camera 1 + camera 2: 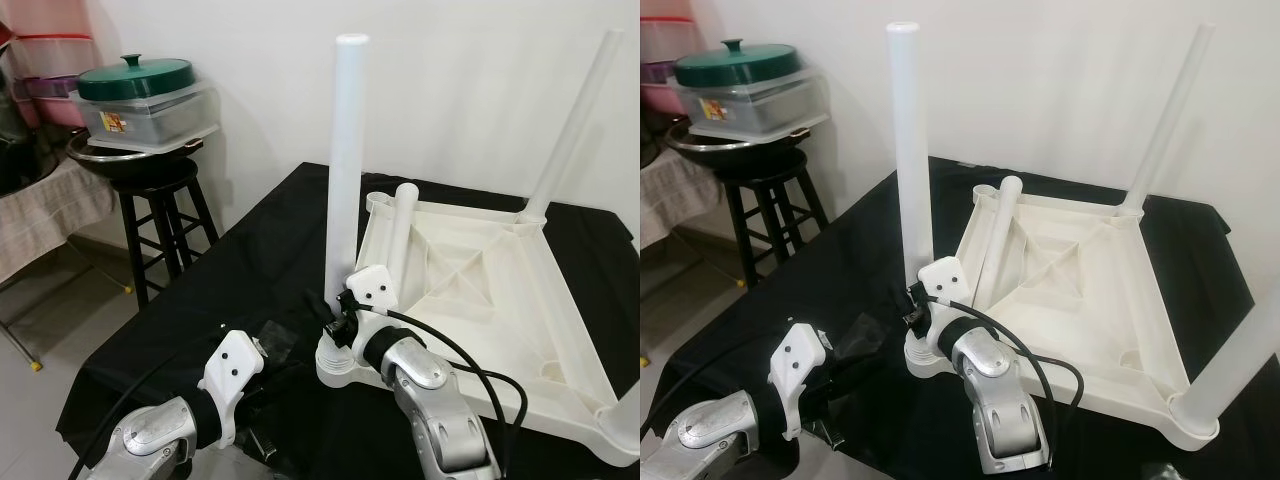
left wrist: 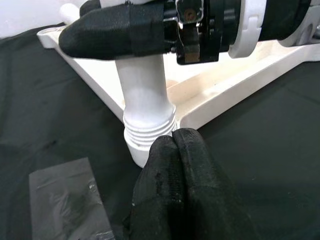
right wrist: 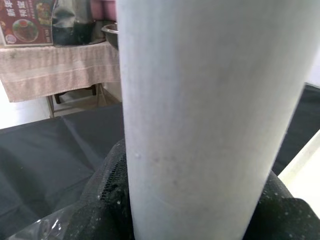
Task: Building children table
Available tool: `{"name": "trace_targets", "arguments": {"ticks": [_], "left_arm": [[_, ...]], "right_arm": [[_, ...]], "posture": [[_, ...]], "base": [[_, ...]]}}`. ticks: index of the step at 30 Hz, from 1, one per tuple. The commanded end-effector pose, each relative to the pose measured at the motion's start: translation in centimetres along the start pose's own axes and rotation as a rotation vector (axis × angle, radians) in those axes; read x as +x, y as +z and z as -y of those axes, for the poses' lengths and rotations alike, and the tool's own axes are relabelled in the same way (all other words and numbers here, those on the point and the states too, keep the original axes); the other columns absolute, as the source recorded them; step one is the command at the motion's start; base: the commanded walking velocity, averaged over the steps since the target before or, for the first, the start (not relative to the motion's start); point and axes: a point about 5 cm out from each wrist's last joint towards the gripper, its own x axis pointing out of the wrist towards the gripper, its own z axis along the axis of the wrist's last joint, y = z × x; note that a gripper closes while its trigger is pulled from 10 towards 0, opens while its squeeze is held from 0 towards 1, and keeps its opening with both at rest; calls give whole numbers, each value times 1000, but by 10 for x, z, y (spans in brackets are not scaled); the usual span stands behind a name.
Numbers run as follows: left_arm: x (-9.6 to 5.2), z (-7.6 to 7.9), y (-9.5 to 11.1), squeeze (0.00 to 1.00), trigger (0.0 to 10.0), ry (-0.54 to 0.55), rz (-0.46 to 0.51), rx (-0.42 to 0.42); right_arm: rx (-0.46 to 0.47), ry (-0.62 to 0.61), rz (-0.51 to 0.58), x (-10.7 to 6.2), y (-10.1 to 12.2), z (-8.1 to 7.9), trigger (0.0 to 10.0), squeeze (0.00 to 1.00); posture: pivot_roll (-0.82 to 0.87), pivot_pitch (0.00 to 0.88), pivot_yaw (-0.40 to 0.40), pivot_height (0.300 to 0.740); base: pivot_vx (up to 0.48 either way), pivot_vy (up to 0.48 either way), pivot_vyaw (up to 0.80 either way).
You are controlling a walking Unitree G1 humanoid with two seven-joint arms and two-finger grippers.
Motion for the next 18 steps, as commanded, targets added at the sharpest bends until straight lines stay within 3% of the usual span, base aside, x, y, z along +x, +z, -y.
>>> {"name": "trace_targets", "arguments": {"ticks": [1,2,3,5,6,7,9,11,12,13,14,18], "left_arm": [[-3,-1,0,0,10000,-1,-14,3],[-3,-1,0,0,10000,2,-14,3],[-2,-1,-1,0,10000,1,-14,2],[-2,-1,-1,0,10000,1,-14,2],[-1,-1,-1,0,10000,-2,-13,1],[-1,-1,-1,0,10000,-2,-13,1],[1,0,-1,0,10000,-5,-12,1],[1,0,-1,0,10000,-5,-12,1],[2,0,-1,0,10000,-4,-11,1],[2,0,-1,0,10000,-4,-11,1],[3,0,-2,0,10000,-3,-11,1],[5,-1,-3,0,10000,0,-13,0]], "right_arm": [[23,-67,-165,-5,-31,14,10000,0],[39,-35,-152,-4,-29,15,10000,0],[42,47,-128,1,-24,17,10000,1000],[42,47,-128,1,-24,17,10000,1000],[34,179,-82,6,-14,20,10000,1000],[34,179,-82,6,-14,20,10000,1000],[-85,442,7,7,11,33,10000,1000],[-85,442,7,7,11,33,10000,1000],[-142,520,15,6,21,40,10000,180],[-142,520,15,6,21,40,10000,180],[-185,556,2,8,26,48,10000,0],[-253,633,-32,17,37,63,10000,0]], "posture": [[95,0,-21,740],[95,0,-21,740],[97,0,-22,740],[97,0,-22,740],[103,0,-25,740],[103,0,-25,740],[117,0,-33,740],[117,0,-33,740],[125,0,-40,740],[125,0,-40,740],[132,0,-45,740],[144,0,-53,740]], "base": [[0,0,0],[0,0,0],[0,0,0],[0,0,0],[0,0,0],[0,0,0],[0,0,0],[0,0,0],[0,0,0],[0,0,0],[0,0,0],[0,0,0]]}}
